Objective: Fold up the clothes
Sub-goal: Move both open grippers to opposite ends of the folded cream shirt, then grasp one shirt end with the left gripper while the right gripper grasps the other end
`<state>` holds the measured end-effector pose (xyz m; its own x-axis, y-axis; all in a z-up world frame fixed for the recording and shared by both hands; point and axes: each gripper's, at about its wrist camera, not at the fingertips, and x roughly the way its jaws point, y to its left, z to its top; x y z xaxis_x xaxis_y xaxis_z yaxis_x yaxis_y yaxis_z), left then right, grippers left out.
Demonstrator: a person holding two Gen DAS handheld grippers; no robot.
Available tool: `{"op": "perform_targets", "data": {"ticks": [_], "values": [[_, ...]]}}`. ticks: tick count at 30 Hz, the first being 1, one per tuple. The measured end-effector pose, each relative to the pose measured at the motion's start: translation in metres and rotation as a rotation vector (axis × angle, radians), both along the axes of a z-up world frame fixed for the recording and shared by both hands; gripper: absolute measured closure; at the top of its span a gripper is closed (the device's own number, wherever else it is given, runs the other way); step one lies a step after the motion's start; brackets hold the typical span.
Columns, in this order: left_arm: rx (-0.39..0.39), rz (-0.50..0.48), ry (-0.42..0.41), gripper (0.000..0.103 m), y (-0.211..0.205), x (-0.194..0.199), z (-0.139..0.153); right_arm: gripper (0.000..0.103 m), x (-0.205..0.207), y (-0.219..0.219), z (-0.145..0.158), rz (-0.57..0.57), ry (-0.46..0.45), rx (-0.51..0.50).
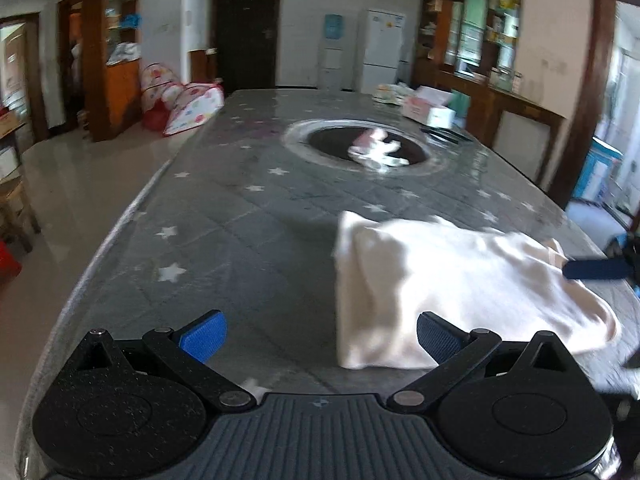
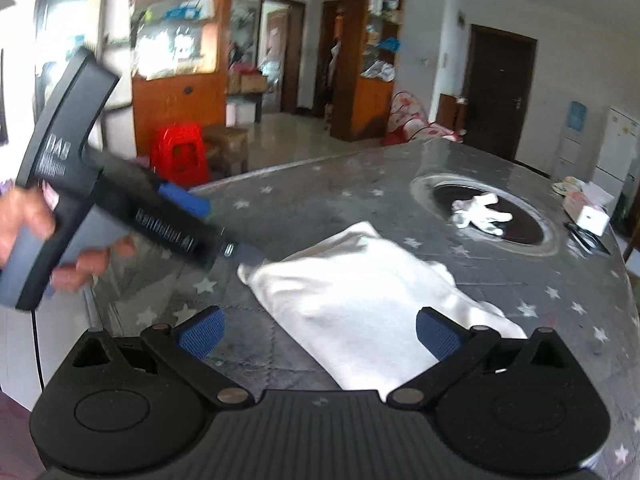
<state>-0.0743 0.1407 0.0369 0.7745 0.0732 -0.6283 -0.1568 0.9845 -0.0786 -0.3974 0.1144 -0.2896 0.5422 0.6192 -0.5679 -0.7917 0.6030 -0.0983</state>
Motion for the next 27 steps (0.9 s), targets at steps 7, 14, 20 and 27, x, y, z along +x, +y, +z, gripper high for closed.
{"op": "perform_targets", "data": {"ticks": [7, 14, 20, 27], "values": [[-0.042, 0.053, 0.000, 0.000, 0.026, 0.009, -0.002, 0.014, -0.004, 0.044, -0.015, 0.064, -0.033, -0.113], [-0.119, 0.053, 0.022, 0.000, 0.040, 0.021, -0.006, 0.028, 0.000, 0.075, -0.028, 0.094, -0.064, -0.203], [-0.288, 0.048, 0.061, 0.000, 0.053, 0.032, -0.010, 0.061, 0.010, 0.086, -0.034, 0.039, -0.071, -0.224], [-0.461, 0.037, 0.078, 0.000, 0.052, 0.040, -0.012, 0.085, 0.021, 0.068, -0.021, 0.005, -0.013, -0.096]]}}
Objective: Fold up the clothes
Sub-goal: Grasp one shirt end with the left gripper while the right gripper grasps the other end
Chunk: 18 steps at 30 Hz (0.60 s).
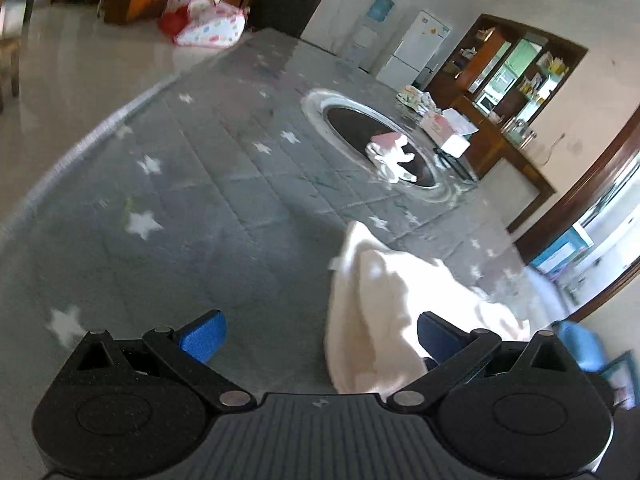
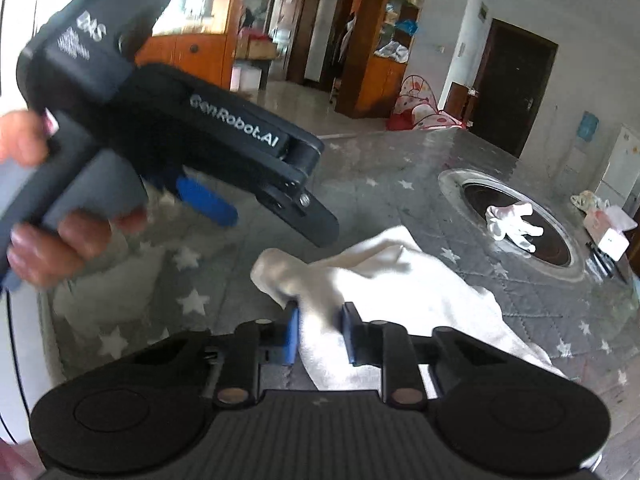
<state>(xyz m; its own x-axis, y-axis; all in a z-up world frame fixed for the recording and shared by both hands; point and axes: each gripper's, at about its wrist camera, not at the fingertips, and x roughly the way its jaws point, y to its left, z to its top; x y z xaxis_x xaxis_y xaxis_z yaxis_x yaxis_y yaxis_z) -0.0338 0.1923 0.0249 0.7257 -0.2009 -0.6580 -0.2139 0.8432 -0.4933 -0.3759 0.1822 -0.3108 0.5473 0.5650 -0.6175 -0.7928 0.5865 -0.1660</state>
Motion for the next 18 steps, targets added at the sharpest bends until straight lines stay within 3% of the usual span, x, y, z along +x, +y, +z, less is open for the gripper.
{"op": "perform_targets", "data": {"ticks": [8, 13, 16, 18], "values": [[-0.263, 0.000, 0.046, 0.000, -0.008, 0.020, -0.010, 0.092, 0.009, -0.026, 0.018, -0.024, 0.071, 0.138], [-0.352, -0.027, 0.062, 0.002, -0.019, 0.032, -0.017, 0.093, 0.009, -0.038, 0.023, -0.024, 0.089, 0.183], [-0.403, -0.054, 0.061, 0.016, -0.025, 0.037, -0.023, 0.093, 0.007, -0.043, 0.023, -0.010, 0.102, 0.206], [-0.441, -0.059, 0.065, 0.033, -0.027, 0.039, -0.029, 0.093, 0.006, -0.045, 0.022, -0.004, 0.109, 0.217]]}}
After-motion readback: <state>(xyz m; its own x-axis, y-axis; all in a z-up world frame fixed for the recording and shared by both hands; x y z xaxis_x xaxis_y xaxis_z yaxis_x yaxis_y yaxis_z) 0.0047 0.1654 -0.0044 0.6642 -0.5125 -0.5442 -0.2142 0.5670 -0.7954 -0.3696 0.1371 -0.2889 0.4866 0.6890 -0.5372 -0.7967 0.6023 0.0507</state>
